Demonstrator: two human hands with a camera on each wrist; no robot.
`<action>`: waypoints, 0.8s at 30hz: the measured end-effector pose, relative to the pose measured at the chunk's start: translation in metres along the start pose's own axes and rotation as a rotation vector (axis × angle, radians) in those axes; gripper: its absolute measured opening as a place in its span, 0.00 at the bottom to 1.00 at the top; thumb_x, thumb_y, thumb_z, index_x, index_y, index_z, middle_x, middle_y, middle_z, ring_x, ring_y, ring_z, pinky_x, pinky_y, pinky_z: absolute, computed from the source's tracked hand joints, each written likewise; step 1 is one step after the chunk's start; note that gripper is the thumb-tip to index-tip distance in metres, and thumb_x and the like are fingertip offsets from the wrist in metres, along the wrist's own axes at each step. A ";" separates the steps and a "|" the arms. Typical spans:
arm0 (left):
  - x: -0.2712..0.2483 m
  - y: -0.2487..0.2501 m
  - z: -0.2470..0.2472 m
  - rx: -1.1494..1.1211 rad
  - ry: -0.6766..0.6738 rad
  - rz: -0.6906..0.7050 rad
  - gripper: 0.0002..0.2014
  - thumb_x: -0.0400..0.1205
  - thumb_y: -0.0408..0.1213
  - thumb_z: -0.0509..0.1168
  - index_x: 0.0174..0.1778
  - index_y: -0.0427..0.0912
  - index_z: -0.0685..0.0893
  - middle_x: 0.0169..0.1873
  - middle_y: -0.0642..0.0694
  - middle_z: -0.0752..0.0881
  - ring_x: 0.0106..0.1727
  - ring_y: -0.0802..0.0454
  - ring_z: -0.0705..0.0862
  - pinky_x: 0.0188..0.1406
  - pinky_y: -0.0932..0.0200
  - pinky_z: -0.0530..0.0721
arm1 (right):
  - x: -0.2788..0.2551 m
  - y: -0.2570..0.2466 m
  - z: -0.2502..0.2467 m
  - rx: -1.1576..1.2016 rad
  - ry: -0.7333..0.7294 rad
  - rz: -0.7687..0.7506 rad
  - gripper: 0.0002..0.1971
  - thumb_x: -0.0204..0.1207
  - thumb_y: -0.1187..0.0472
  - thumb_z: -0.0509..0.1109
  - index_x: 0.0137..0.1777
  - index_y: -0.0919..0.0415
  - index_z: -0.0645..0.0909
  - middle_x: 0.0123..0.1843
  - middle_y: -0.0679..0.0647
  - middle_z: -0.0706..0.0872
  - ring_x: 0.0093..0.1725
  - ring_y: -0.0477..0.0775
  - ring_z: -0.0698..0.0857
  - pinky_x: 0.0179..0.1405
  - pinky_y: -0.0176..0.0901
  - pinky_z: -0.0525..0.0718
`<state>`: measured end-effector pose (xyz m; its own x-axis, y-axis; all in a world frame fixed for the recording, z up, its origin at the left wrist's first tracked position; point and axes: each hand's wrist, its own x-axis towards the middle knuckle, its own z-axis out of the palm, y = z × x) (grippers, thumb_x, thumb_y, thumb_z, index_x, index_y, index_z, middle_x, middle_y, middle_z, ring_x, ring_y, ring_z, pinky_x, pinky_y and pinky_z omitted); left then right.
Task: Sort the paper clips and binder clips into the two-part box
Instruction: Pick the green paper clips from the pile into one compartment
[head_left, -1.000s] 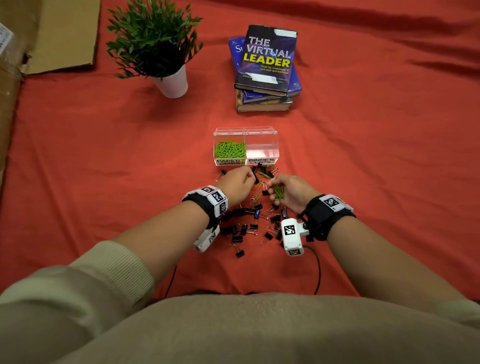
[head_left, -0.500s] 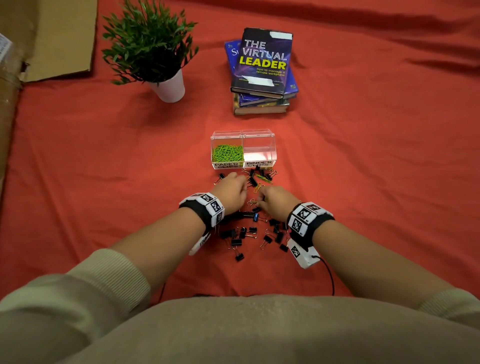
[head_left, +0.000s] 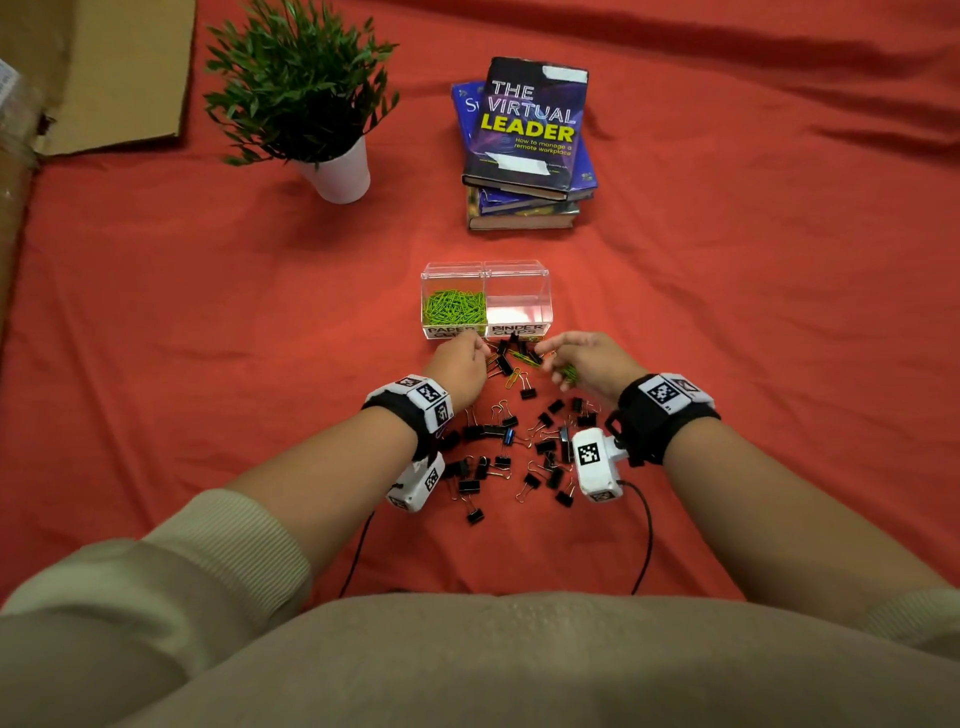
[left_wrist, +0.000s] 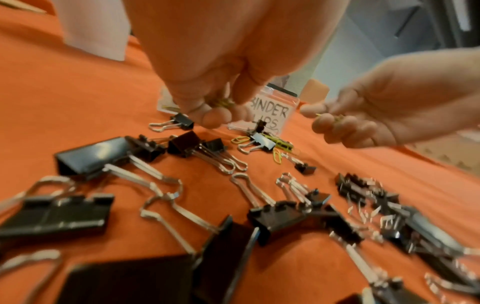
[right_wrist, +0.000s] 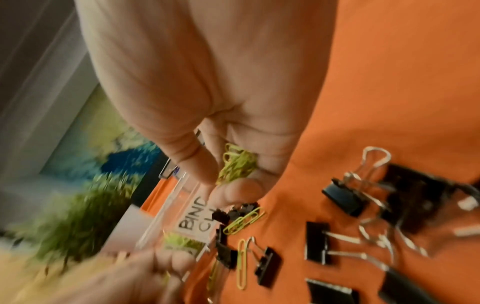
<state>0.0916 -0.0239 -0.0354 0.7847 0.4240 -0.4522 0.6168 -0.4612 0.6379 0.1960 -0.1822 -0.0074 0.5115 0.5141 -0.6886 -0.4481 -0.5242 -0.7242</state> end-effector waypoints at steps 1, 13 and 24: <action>0.001 0.002 0.001 0.076 0.008 0.022 0.11 0.86 0.34 0.49 0.51 0.38 0.76 0.39 0.45 0.81 0.34 0.48 0.77 0.31 0.57 0.73 | 0.002 0.000 0.003 -0.110 0.042 -0.029 0.10 0.80 0.70 0.59 0.49 0.61 0.82 0.37 0.53 0.81 0.30 0.46 0.76 0.30 0.36 0.76; 0.006 -0.005 0.014 0.504 0.008 0.057 0.12 0.82 0.32 0.61 0.61 0.36 0.75 0.56 0.37 0.83 0.57 0.37 0.82 0.52 0.44 0.81 | 0.025 0.024 0.030 -0.984 0.255 -0.326 0.10 0.79 0.59 0.64 0.59 0.50 0.80 0.41 0.51 0.87 0.37 0.55 0.85 0.33 0.42 0.79; -0.010 -0.005 0.005 0.187 0.005 0.054 0.04 0.81 0.36 0.57 0.44 0.39 0.73 0.41 0.40 0.81 0.41 0.43 0.78 0.40 0.50 0.76 | 0.009 0.039 0.018 -0.675 0.162 -0.134 0.07 0.79 0.56 0.67 0.44 0.59 0.80 0.36 0.50 0.85 0.25 0.47 0.77 0.22 0.37 0.76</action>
<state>0.0809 -0.0294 -0.0369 0.8169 0.3981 -0.4173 0.5749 -0.6202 0.5337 0.1705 -0.1858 -0.0426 0.6570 0.5235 -0.5425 0.1522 -0.7969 -0.5846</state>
